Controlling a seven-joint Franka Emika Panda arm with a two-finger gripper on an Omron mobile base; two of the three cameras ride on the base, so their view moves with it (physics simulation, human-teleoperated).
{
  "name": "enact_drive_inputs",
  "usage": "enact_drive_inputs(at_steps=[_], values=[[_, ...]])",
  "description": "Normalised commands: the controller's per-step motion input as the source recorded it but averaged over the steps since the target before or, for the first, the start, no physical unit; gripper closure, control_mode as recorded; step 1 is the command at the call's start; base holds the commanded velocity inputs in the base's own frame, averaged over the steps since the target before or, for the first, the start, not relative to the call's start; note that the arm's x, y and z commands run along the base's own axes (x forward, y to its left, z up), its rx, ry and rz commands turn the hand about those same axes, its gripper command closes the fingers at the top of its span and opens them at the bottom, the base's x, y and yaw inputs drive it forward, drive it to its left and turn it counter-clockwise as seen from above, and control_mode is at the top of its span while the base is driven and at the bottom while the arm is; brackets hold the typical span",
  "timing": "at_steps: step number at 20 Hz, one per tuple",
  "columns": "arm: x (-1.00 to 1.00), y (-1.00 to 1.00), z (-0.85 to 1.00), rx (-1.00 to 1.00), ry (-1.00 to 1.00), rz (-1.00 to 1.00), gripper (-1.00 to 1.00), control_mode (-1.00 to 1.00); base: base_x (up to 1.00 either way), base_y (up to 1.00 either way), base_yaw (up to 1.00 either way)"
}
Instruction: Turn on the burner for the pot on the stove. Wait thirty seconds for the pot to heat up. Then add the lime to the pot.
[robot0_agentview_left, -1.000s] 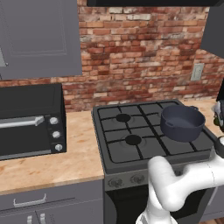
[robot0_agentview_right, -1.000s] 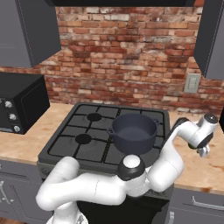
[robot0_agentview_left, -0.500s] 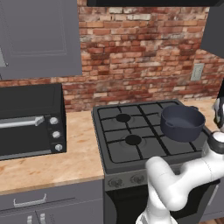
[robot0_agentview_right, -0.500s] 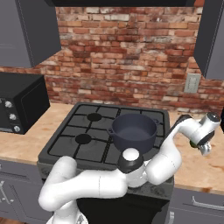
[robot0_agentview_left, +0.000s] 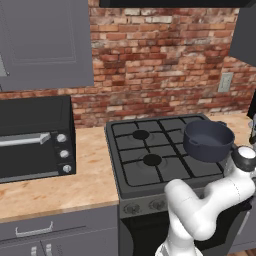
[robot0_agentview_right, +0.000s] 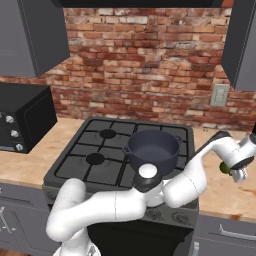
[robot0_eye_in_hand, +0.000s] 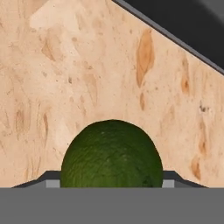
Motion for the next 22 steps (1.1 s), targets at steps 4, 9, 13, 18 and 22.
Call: enact_drive_inputs(at_steps=[4,9,13,18,22], values=[[-1.00,1.00,-1.00,-0.14,-0.17,0.00,1.00,-1.00,0.00,0.00,0.00],[-0.85,1.00,-0.96,-0.12,-0.22,0.00,1.00,-1.00,0.00,0.00,0.00],[-0.53,1.00,-0.03,-0.01,-0.28,-0.12,1.00,-1.00,0.00,0.00,0.00],[-0.85,1.00,0.18,0.00,-0.42,-0.27,1.00,-1.00,0.00,0.00,0.00],[-0.91,1.00,0.84,0.00,-0.32,-0.29,1.00,-1.00,0.00,0.00,0.00]])
